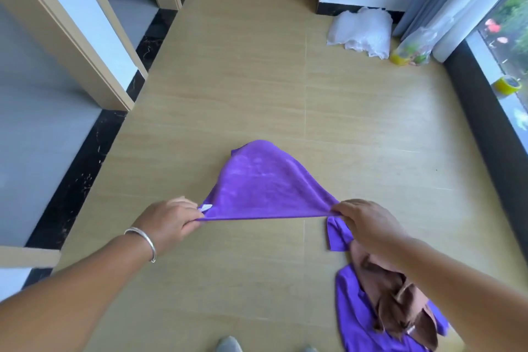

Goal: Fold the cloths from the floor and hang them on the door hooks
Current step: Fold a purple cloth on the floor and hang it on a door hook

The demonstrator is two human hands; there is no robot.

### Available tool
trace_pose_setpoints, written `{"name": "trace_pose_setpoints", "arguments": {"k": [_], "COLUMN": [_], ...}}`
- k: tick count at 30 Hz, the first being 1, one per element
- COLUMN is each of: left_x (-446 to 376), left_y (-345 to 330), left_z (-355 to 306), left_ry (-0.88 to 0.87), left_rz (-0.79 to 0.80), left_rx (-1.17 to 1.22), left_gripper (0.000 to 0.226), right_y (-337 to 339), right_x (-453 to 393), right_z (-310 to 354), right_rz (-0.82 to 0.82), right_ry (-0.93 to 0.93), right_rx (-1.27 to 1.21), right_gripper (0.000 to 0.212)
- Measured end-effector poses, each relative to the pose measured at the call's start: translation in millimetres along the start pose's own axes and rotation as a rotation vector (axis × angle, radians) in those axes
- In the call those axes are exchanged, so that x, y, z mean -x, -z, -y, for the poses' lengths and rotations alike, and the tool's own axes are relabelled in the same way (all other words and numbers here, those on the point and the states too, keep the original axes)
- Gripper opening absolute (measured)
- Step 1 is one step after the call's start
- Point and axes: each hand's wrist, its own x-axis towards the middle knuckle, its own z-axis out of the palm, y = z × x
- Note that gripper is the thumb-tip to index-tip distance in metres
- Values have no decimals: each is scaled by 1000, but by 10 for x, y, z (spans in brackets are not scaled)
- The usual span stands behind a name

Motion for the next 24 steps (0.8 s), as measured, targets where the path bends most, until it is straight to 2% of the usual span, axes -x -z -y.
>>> {"name": "trace_pose_setpoints", "arguments": {"k": [4, 8, 14, 18, 21, 24], "left_x": [232, 372, 565, 488, 171, -371], "left_y": [-796, -1659, -2697, -3111, -3335, -3462], "left_z": [-41, 23, 118, 286, 545, 865], "left_ry": [-22, 72, 163, 224, 239, 260], "left_rz": [82, 265, 381, 360, 342, 222], "left_rx": [-16, -60, -13, 69, 56, 76], "left_gripper": [9, 23, 23, 17, 15, 11], "right_y": [-761, -1541, -2622, -3068, -3274, -3362], "right_x": [283, 449, 621, 468, 52, -593], "right_z": [-102, -218, -401, -539, -722, -923], "right_rz": [93, 179, 261, 300, 296, 233], "right_ry": [-41, -80, -245, -279, -295, -336], "right_rx": [-38, -47, -69, -74, -77, -114], "right_gripper": [21, 18, 20, 20, 20, 22]}}
